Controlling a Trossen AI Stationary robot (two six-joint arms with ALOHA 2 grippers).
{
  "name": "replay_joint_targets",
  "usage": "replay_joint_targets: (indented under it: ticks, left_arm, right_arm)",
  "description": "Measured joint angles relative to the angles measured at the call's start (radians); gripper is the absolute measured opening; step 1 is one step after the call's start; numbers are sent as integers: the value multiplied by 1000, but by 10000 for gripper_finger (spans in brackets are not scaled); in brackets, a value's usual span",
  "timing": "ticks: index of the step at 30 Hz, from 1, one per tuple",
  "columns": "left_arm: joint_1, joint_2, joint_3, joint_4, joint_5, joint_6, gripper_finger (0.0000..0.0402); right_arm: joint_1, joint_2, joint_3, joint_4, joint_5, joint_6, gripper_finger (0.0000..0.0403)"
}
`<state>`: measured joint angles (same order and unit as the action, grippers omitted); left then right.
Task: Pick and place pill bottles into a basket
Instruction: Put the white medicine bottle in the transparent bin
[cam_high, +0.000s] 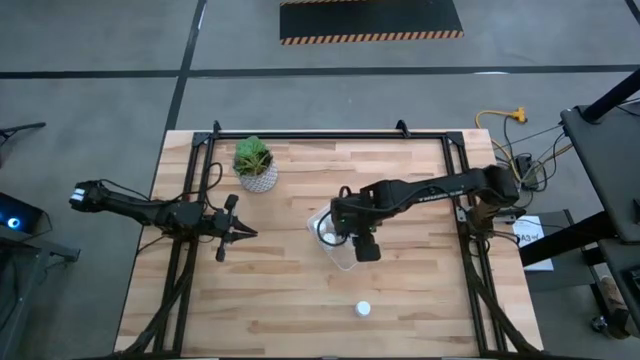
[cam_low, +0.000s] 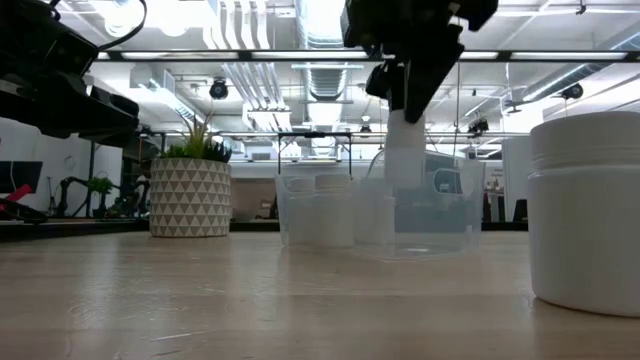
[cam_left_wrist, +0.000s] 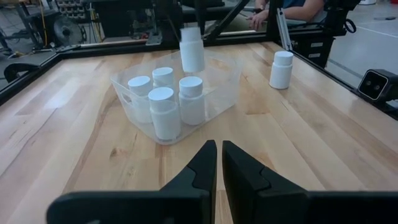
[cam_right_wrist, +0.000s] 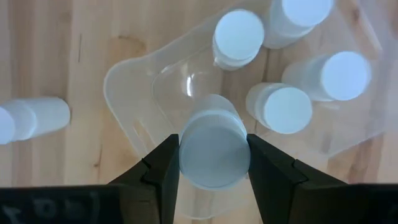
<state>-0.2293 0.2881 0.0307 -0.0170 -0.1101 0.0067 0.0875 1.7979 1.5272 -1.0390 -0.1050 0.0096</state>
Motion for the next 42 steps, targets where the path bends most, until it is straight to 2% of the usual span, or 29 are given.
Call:
replay_joint_targets:
  ticks: [10,21,28,42]
  left_arm:
    - [0,1,0,0,1,0,8]
    - [0,12,0,0,1,0,8]
    - [0,11,0,1,1,0,8]
    - [0,12,0,0,1,0,8]
  right_arm:
    - [0,35,-14,1,-1,-13,142]
    - [-1,43,-88,40,1,-13,142]
    - [-2,52,-124,59,59,-17,142]
    - [-8,52,-150,97,66,-31,142]
